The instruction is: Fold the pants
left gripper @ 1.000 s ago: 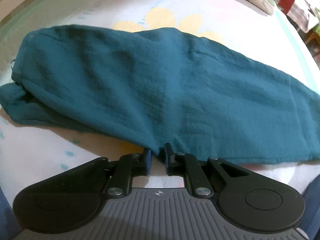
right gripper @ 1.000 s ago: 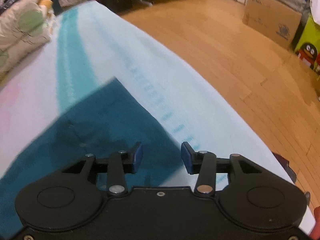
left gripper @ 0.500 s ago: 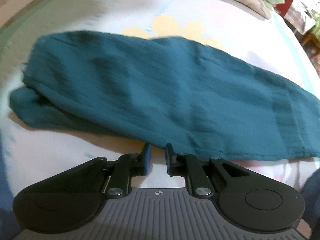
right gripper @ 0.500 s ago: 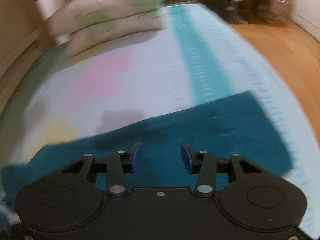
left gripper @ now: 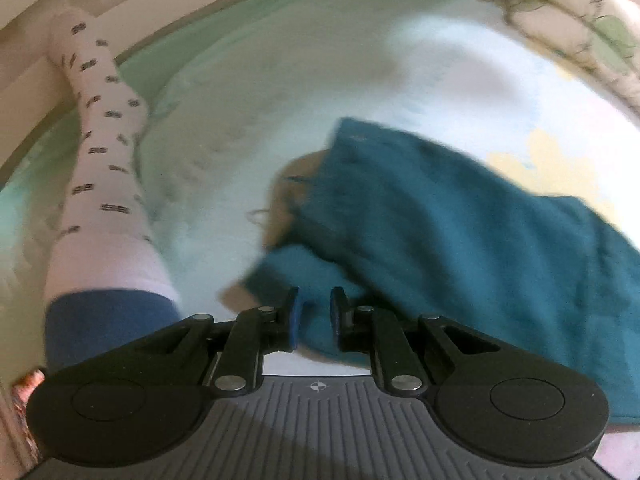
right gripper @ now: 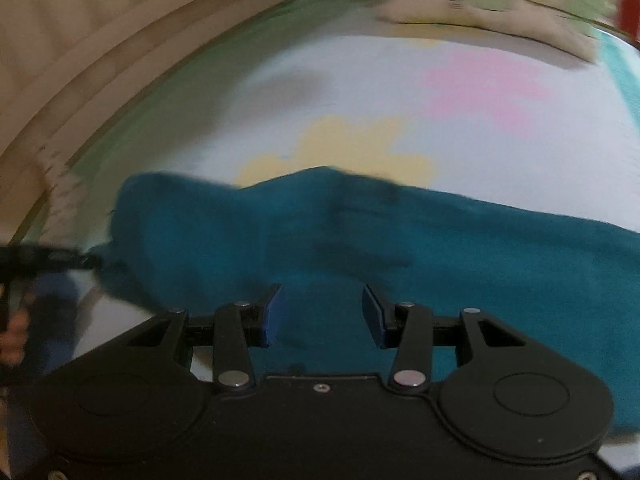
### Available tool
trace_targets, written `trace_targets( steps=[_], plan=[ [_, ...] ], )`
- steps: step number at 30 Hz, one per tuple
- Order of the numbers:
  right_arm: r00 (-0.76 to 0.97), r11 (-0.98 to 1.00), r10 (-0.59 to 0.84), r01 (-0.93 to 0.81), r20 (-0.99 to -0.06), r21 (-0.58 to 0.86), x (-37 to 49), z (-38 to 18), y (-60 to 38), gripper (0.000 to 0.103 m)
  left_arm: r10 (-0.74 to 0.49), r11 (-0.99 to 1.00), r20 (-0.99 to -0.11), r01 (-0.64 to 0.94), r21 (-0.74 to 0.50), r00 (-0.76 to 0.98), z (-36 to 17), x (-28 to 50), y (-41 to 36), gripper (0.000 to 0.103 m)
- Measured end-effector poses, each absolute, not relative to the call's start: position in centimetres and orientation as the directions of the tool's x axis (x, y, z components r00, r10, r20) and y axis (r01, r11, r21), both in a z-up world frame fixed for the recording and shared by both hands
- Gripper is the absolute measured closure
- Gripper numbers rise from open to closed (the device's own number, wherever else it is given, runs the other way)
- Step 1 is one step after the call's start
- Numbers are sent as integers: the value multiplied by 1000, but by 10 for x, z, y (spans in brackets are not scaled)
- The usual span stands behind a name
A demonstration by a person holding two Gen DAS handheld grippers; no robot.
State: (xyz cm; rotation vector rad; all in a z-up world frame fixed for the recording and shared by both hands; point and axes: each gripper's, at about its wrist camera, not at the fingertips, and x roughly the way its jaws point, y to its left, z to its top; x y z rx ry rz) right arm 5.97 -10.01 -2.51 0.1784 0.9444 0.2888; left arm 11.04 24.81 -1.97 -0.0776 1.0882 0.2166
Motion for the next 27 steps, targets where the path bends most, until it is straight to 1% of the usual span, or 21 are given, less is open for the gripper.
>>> trace_targets(
  steps=[5, 6, 8, 10, 11, 19, 21, 27],
  plan=[
    [519, 912, 400, -306, -755, 273, 69, -30, -48, 50, 94, 975, -916, -221, 6, 391, -37, 122, 282, 87],
    [514, 905, 411, -329, -753, 270, 72, -29, -32, 50, 89, 978, -919, -210, 6, 385, -40, 125, 284, 86],
    [499, 891, 431, -369, -752, 266, 78, -29, -5, 50, 87, 982, -920, -190, 14, 382, -45, 133, 288, 86],
    [478, 873, 450, -411, -754, 260, 84, -31, 20, 50, 112, 981, -915, -188, 40, 388, -47, 138, 291, 84],
    [471, 865, 457, -432, -754, 254, 86, -33, 30, 50, 101, 982, -916, -185, 30, 387, -50, 140, 294, 84],
    [492, 823, 447, -554, -747, 127, 98, -42, 102, 50, -26, 947, -897, -276, -164, 442, -57, 131, 326, 84],
    [508, 815, 432, -574, -745, 81, 100, -46, 116, 50, -37, 939, -894, -290, -184, 447, -57, 129, 327, 84],
    [528, 775, 382, -630, -758, -48, 101, -62, 147, 50, -26, 939, -892, -295, -177, 452, -57, 129, 322, 84]
  ],
)
